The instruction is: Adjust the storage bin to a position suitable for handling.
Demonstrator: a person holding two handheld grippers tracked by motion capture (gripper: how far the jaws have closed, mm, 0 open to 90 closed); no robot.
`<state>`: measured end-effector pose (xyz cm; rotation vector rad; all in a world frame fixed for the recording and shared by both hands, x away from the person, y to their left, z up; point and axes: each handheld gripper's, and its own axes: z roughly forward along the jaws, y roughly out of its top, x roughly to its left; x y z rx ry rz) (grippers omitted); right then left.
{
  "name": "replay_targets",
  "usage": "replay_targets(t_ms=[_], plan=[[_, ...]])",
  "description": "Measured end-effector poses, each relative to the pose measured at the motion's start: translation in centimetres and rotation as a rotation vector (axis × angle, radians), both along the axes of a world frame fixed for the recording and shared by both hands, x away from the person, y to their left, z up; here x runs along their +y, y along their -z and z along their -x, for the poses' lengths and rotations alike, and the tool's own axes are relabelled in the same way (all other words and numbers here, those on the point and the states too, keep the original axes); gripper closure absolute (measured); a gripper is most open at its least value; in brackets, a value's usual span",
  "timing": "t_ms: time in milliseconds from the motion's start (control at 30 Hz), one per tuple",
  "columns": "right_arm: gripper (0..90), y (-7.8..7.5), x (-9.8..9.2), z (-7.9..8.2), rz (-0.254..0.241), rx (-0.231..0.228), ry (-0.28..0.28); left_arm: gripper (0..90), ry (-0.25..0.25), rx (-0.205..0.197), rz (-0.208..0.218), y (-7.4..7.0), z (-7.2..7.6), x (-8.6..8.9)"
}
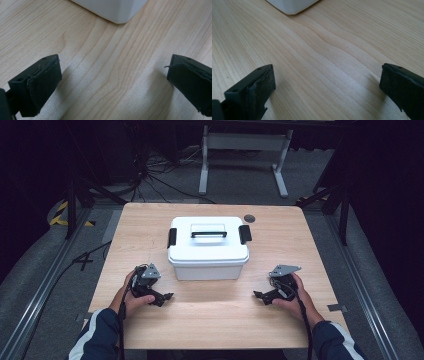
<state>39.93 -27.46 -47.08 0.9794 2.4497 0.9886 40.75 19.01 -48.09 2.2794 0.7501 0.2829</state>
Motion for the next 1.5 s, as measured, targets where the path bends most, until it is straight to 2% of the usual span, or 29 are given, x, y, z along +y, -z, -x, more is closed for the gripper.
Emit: replay_targets(t_ms=[500, 533, 567, 667, 800, 833, 867, 967, 1000, 1033, 1067, 1167, 1300, 1333, 1400, 1433, 1500], plan=[[1.4, -0.1, -0.3, -0.1, 0.004, 0.009, -0.023, 0.2, -0.004, 0.004, -0.006, -0.1, 0.2, 0.0], [5.9, -0.2, -0.4, -0.1, -0.001, 0.007, -0.033, 0.2, -0.003, 0.004, -0.005, -0.1, 0.2, 0.0], [5.9, -0.2, -0.4, -0.1, -0.001, 0.007, -0.033, 0.2, -0.003, 0.004, -0.005, -0.1, 0.2, 0.0], [18.8, -0.4, -0.5, -0.1, -0.014, -0.004, -0.049, 0.2, -0.003, 0.001, -0.007, -0.1, 0.1, 0.1], [28.4, -0.9, -0.5, 0.2, -0.01, -0.014, -0.091, 0.2, -0.005, 0.0, -0.007, -0.1, 0.1, 0.0], [28.4, -0.9, -0.5, 0.2, -0.01, -0.014, -0.091, 0.2, -0.005, 0.0, -0.007, -0.1, 0.1, 0.0], [30.3, -1.6, -0.5, 0.3, -0.01, -0.016, -0.114, 0.2, -0.005, 0.0, -0.008, -0.1, 0.1, 0.0], [32.5, -2.5, -0.5, 0.5, -0.013, -0.029, -0.134, 0.2, -0.005, 0.0, -0.007, -0.1, 0.1, 0.0], [33.4, -3.3, -0.4, 0.7, 0.008, -0.044, -0.154, 0.2, -0.005, 0.0, -0.007, -0.1, 0.1, 0.0], [33.4, -3.3, -0.4, 0.7, 0.008, -0.044, -0.154, 0.2, -0.005, 0.0, -0.007, -0.1, 0.1, 0.0], [33.9, -3.9, -0.3, 0.7, 0.019, -0.051, -0.171, 0.2, -0.005, 0.0, -0.008, -0.1, 0.1, 0.0], [34.6, -4.5, -0.2, 0.7, 0.026, -0.058, -0.179, 0.2, -0.005, 0.0, -0.008, -0.1, 0.1, 0.0], [37.2, -6.4, -0.2, 0.7, 0.03, -0.086, -0.195, 0.2, -0.005, 0.0, -0.007, -0.1, 0.1, 0.0], [37.2, -6.4, -0.2, 0.7, 0.03, -0.086, -0.195, 0.2, -0.006, 0.0, -0.007, -0.1, 0.2, 0.0], [38.8, -8.1, -0.4, 0.5, 0.041, -0.116, -0.196, 0.2, -0.006, 0.0, -0.007, -0.1, 0.2, 0.0], [38.8, -8.1, -0.4, 0.5, 0.041, -0.116, -0.196, 0.2, -0.006, 0.0, -0.007, -0.1, 0.2, 0.0], [40.0, -9.6, -0.4, 0.4, 0.049, -0.138, -0.2, 0.2, -0.007, 0.0, -0.007, -0.1, 0.2, 0.0]])
